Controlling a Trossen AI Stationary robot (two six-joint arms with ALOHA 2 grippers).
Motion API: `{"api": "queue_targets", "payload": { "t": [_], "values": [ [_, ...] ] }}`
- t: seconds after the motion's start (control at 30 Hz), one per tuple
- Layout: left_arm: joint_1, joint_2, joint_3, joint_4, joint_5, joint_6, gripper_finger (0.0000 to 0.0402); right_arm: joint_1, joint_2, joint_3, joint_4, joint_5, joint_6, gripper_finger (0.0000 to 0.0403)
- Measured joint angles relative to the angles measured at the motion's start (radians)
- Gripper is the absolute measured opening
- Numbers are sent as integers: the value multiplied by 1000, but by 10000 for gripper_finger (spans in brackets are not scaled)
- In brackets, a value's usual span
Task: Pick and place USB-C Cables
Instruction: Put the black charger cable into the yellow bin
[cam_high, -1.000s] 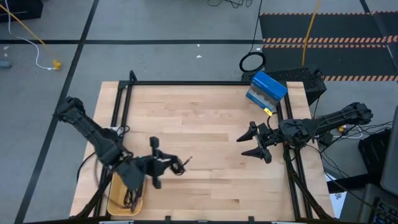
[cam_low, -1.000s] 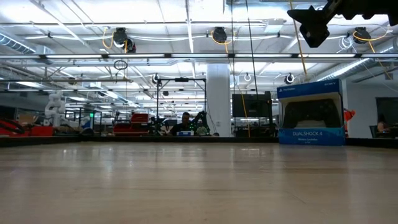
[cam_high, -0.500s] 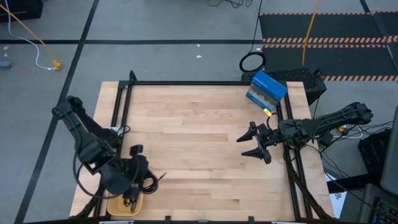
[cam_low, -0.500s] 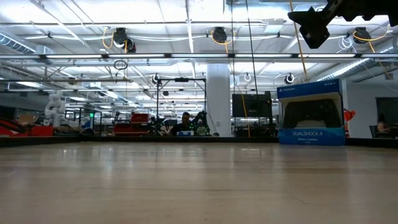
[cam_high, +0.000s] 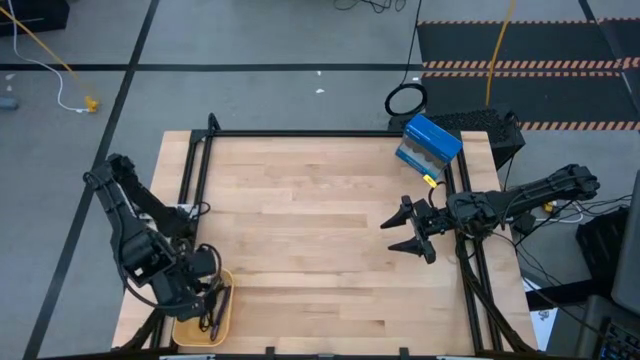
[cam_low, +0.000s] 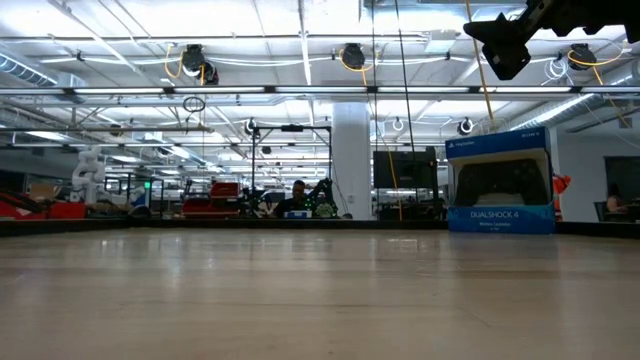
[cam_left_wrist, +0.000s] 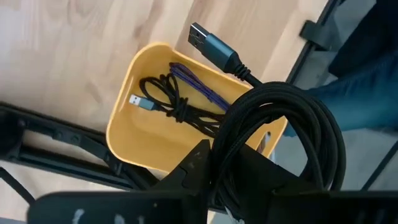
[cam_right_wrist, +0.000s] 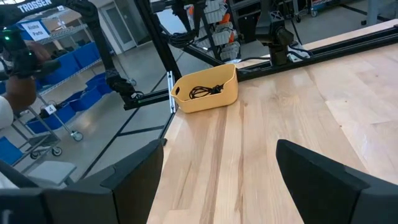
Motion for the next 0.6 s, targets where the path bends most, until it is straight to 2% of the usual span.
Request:
{"api": "queue_targets", "payload": {
  "t": [0.2, 0.6],
  "values": [
    [-31, 0, 0, 2, -24, -94, 60, 0, 0, 0, 0, 0, 0, 306],
    [-39, 0, 0, 2, -78, -102, 60, 0, 0, 0, 0, 0, -5, 306]
  ]
}}
